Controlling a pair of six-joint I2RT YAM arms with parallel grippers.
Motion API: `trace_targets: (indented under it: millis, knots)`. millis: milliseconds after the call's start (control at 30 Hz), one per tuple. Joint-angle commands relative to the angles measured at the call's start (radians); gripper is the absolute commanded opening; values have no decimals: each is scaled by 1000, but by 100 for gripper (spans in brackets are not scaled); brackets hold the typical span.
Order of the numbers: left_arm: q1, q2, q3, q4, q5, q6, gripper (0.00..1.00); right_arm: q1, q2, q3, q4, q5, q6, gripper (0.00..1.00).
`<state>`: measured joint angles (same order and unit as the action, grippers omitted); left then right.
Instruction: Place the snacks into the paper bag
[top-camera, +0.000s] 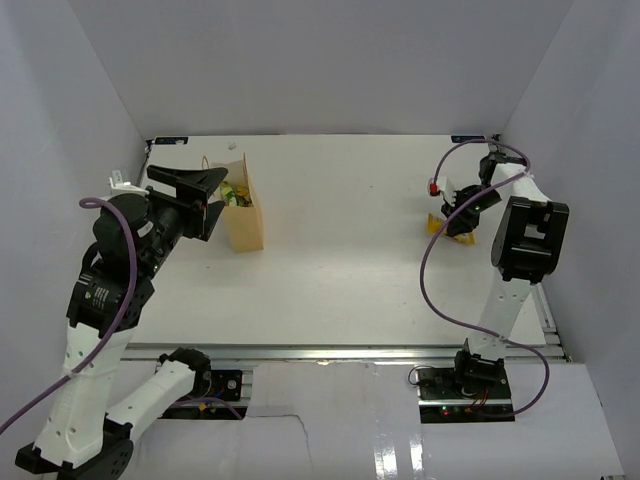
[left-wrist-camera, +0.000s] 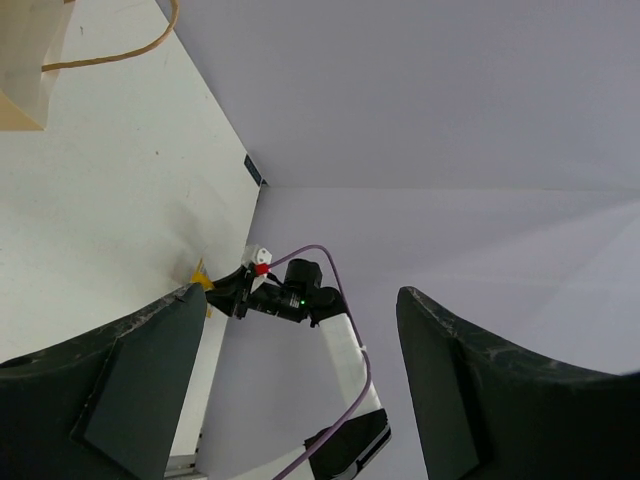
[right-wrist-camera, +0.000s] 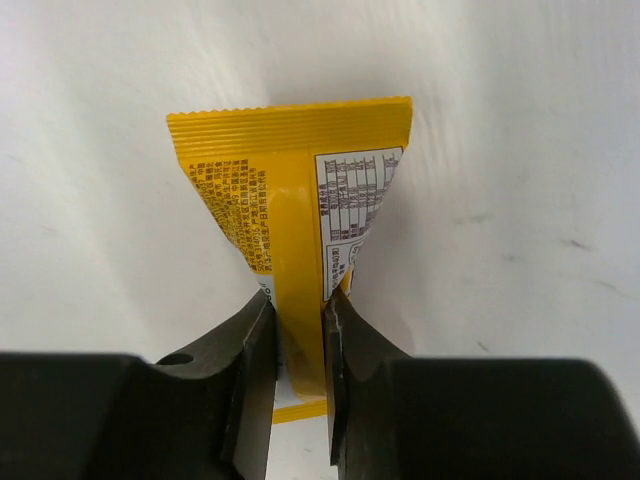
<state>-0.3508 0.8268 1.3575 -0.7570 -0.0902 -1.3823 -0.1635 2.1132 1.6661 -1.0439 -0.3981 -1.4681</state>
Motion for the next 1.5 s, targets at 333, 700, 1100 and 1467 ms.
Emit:
trace_targets:
  millis: [333,700,1100,1467]
  knots:
    - [-2,-29,-40,8,60,-158,82,249,-225,79,-266,-593,147,14]
    - [-2,-135,-70,-67,-17,-167,80,669,-234,428,396,-682,783,12]
    - [-2,-181,-54,-108,-52,-147,80,935,-23,638,1145,-361,1307,12]
    - [-2,-255,-61,-130,-65,-141,80,1021,133,663,1348,-145,1296,21]
